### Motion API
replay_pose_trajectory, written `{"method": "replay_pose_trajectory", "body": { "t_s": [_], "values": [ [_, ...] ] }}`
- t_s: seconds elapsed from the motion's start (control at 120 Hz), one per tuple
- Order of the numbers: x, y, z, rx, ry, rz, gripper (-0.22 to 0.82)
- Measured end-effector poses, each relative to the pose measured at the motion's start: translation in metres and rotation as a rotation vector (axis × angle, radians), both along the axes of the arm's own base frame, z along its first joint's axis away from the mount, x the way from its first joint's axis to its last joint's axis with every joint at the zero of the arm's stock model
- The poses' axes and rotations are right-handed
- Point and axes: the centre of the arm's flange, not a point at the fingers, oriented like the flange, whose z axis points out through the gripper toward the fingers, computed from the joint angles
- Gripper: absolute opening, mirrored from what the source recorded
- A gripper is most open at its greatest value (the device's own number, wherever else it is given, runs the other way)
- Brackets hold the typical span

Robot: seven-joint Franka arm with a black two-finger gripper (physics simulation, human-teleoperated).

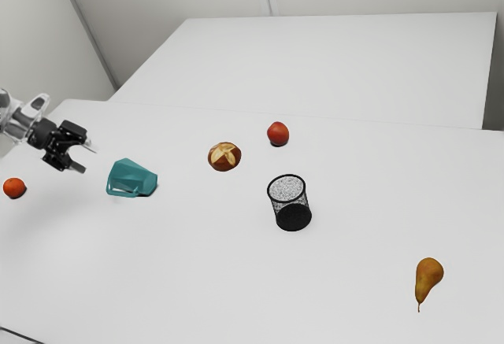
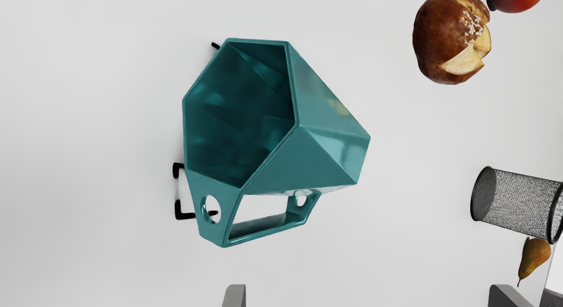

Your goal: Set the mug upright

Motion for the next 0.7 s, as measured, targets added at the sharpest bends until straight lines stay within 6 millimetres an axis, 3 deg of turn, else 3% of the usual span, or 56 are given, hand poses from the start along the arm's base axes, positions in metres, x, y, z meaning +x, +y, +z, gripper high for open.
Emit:
{"method": "replay_pose_trajectory", "body": {
  "t_s": [0.083, 0.283, 0.533, 0.7],
  "values": [
    [0.009, -0.007, -0.018, -0.051, -0.034, -0.002, 0.6],
    [0.027, -0.022, -0.039, -0.084, -0.091, -0.025, 0.6],
    [0.023, -0.009, -0.04, -0.059, -0.133, -0.029, 0.6],
    [0.028, -0.007, -0.057, -0.051, -0.142, -0.035, 0.6]
  ]
}}
